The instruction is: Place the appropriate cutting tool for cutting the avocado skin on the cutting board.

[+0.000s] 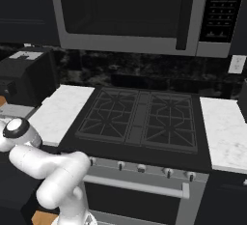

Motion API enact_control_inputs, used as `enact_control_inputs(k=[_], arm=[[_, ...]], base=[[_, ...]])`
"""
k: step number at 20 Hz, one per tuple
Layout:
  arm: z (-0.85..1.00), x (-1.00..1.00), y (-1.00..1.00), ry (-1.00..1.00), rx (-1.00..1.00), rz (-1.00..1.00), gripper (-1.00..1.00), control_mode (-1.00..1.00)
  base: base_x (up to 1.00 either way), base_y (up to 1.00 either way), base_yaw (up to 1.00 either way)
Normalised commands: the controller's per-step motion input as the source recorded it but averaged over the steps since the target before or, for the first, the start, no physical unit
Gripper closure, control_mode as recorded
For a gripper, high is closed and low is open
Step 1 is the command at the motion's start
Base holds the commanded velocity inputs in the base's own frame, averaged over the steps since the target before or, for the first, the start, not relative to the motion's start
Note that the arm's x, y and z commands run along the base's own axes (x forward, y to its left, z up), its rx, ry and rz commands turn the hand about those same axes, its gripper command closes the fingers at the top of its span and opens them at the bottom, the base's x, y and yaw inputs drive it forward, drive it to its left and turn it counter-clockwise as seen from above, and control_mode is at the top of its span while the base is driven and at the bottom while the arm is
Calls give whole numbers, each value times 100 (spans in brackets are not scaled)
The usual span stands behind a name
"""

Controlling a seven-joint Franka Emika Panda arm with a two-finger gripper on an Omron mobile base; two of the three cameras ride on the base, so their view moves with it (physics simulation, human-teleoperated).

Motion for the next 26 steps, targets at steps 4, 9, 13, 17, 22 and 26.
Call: enact_control_inputs(k=[4, 9, 13, 17, 22, 26], arm=[[0, 26, 67, 31, -14, -14, -100, -100], [5, 8, 29, 27, -8, -16, -100, -100], [71, -51, 1, 31, 0, -20, -100, -100], [99, -67, 0, 34, -1, -22, -100, -100], [80, -83, 0, 17, -1, -18, -100, -100], [65, -100, 0, 0, 0, -18, -100, -100]], base=[[0, 0, 0], [0, 0, 0], [0, 0, 0], [0, 0, 0], [0, 0, 0], [0, 0, 0]])
